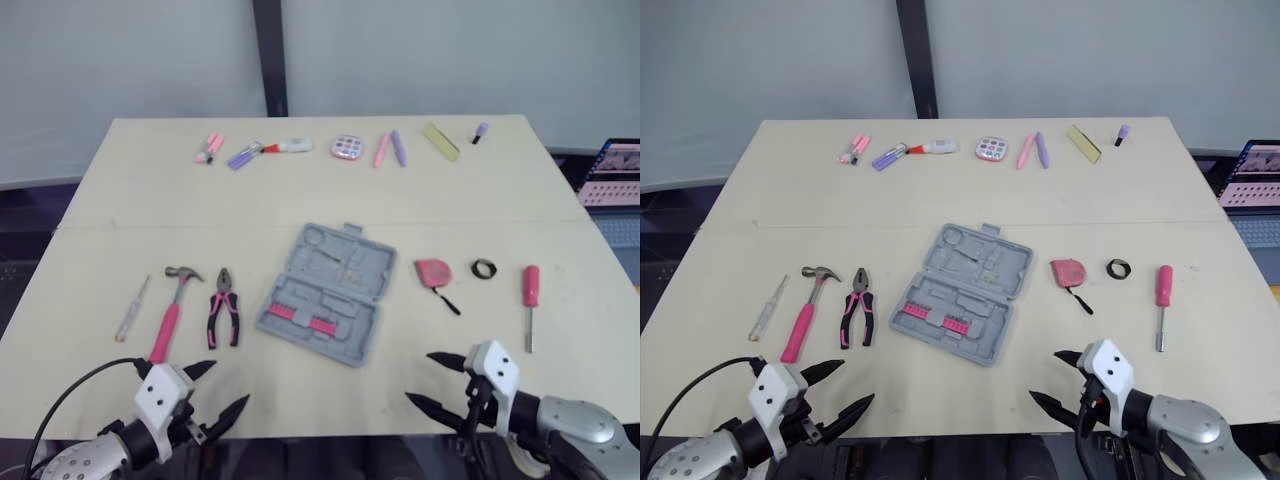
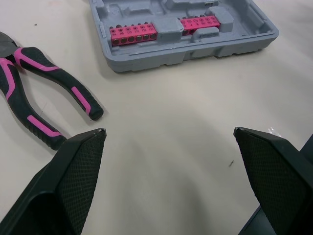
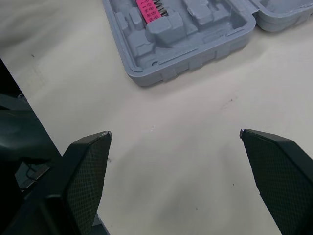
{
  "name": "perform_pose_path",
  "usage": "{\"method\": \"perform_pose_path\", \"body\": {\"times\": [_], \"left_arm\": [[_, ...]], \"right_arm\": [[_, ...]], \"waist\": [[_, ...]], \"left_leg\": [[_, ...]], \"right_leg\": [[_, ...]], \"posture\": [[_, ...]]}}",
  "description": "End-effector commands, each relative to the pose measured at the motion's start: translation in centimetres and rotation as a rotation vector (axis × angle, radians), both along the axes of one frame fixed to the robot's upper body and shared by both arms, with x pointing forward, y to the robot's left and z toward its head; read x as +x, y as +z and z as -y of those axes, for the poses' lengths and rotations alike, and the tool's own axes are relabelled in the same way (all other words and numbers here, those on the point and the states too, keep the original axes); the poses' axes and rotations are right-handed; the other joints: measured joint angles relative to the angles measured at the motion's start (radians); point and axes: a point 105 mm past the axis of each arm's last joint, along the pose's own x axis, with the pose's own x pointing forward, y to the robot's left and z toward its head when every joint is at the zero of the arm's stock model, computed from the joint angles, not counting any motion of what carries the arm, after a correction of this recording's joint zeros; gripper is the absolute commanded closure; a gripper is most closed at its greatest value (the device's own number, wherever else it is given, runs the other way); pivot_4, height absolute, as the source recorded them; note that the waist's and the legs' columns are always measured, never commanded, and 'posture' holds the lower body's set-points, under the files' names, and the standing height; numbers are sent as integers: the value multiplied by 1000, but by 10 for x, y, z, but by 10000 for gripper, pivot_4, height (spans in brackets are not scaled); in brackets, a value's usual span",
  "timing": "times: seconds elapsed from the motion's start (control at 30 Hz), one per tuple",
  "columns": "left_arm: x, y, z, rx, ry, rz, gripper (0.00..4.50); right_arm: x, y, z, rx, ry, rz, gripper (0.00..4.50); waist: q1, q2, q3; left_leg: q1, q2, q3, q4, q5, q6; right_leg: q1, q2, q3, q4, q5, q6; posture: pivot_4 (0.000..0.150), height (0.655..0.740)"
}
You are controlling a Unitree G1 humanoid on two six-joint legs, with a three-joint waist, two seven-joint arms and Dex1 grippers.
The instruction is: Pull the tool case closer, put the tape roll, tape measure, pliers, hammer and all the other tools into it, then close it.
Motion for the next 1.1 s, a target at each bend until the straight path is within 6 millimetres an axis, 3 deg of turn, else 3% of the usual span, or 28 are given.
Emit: {"method": "perform_pose_path", "body": {"times": [0.03, 1.03, 1.1], "left_arm": [[3, 12, 5, -8, -15, 53, 0], [8, 20, 5, -64, -38, 16, 0], [10, 23, 5, -67, -43, 23, 5256]], "right_arm": [[0, 8, -5, 13, 14, 34, 532], [4, 7, -3, 2, 4, 42, 532], [4, 9, -2, 5, 4, 50, 5739]], "waist": [[0, 0, 0], [0, 0, 0], [0, 0, 0]], "left_leg": [[0, 0, 0, 0, 0, 0], [0, 0, 0, 0, 0, 0], [0, 0, 0, 0, 0, 0]], "right_leg": [[0, 0, 0, 0, 0, 0], [0, 0, 0, 1, 0, 0], [0, 0, 0, 1, 0, 0]], "posture": [[1500, 7400], [1500, 7400], [1500, 7400]]}}
